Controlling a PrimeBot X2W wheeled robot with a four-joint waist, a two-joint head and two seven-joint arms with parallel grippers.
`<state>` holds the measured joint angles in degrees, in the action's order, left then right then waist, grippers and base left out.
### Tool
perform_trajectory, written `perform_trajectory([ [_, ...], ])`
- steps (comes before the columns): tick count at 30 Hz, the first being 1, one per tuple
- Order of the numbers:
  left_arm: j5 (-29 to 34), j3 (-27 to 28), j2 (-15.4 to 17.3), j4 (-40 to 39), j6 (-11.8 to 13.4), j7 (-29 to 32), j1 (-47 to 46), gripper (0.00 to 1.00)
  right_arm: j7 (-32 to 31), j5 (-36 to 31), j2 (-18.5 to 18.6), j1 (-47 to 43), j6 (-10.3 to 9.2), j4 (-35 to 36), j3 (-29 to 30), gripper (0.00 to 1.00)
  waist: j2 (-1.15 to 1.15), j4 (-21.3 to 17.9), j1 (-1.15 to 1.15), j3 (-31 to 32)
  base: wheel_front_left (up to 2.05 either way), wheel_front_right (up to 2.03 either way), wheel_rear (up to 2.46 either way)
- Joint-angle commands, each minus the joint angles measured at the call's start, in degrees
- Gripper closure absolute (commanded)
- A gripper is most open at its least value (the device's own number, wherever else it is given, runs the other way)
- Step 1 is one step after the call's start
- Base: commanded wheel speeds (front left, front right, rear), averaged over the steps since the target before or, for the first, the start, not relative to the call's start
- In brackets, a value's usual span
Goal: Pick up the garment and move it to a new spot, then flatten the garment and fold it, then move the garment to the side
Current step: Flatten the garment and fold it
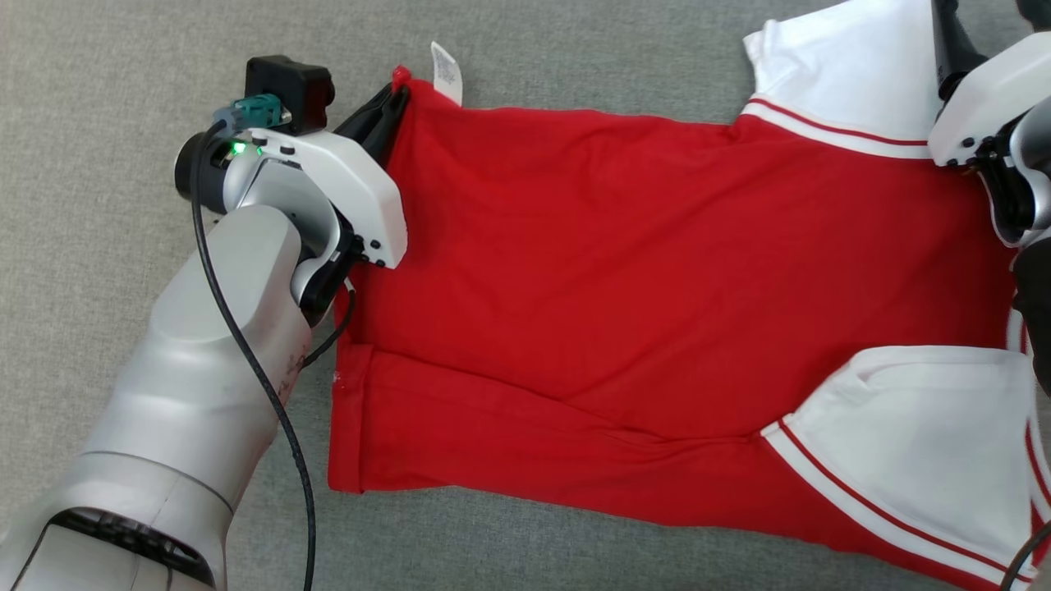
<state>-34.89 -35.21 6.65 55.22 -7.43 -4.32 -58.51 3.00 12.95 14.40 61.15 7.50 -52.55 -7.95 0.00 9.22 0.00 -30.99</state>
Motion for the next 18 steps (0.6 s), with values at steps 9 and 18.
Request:
perform_trajectory([
  [9,-3.08,-3.68,0.62,1.14,-0.02,-1.94,-2.75,1.0,-6.53,4.2,0.09,5.71,0.01,-8.98,-9.8,0.25,0.0,0.34,0.0,-1.16,0.0,0.0,0.0],
  [18,-5.69,-3.97,2.46,3.05,-0.02,-4.65,-2.67,1.0,-4.06,10.92,2.13,5.33,0.0,-6.12,-16.5,1.0,0.0,-1.57,0.0,0.67,0.0,0.0,0.0],
])
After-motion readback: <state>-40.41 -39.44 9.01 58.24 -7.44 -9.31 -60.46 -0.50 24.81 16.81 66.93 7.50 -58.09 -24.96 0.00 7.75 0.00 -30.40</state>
